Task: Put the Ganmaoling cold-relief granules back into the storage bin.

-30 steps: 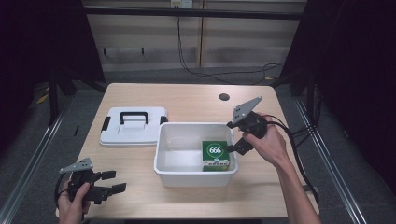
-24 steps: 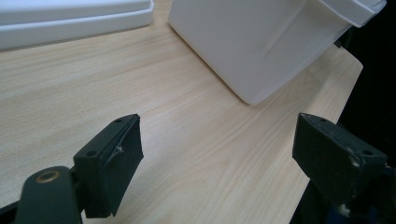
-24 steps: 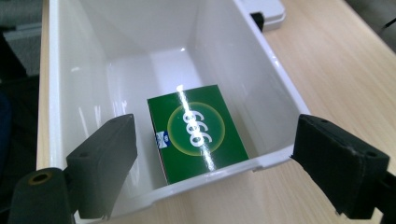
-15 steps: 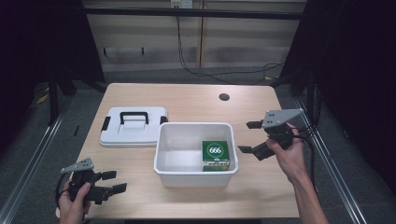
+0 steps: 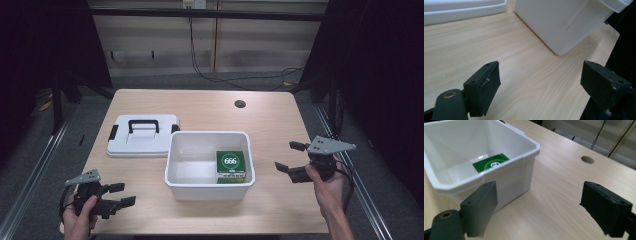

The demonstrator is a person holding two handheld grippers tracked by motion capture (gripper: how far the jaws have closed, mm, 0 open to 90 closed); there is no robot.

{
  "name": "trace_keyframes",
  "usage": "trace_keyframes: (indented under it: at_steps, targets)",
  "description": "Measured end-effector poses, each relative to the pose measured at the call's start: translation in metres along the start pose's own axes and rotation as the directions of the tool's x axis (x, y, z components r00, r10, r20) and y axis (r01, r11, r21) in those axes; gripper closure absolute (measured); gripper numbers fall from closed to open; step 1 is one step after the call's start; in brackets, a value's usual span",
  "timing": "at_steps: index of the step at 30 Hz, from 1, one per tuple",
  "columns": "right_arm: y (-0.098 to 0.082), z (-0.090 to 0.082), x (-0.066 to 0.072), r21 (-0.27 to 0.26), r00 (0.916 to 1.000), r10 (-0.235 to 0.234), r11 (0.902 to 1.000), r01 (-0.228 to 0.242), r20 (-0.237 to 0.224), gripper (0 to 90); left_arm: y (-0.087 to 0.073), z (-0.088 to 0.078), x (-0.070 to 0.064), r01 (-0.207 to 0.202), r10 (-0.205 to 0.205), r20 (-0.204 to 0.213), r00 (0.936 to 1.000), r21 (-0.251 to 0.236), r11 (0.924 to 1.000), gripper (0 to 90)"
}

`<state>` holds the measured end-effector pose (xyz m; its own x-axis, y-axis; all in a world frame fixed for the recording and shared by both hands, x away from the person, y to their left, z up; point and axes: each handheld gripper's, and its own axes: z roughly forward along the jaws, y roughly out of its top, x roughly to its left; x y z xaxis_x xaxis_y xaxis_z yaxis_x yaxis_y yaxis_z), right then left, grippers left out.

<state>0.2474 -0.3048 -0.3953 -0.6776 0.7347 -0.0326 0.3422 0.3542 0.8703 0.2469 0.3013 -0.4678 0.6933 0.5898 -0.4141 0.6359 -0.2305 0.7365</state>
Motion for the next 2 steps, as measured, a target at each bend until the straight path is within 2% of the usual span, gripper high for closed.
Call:
trace_keyframes:
  at_steps: [2]
  targets:
    - [-0.0096,0.0005,-0.0003,0.011,0.9999,0.012,0.9999,-0.012,0.010,13.2,0.0000,0.0005,0.0003,0.001,-0.001,-0.003,1.0000,0.001,1.0000,16.0]
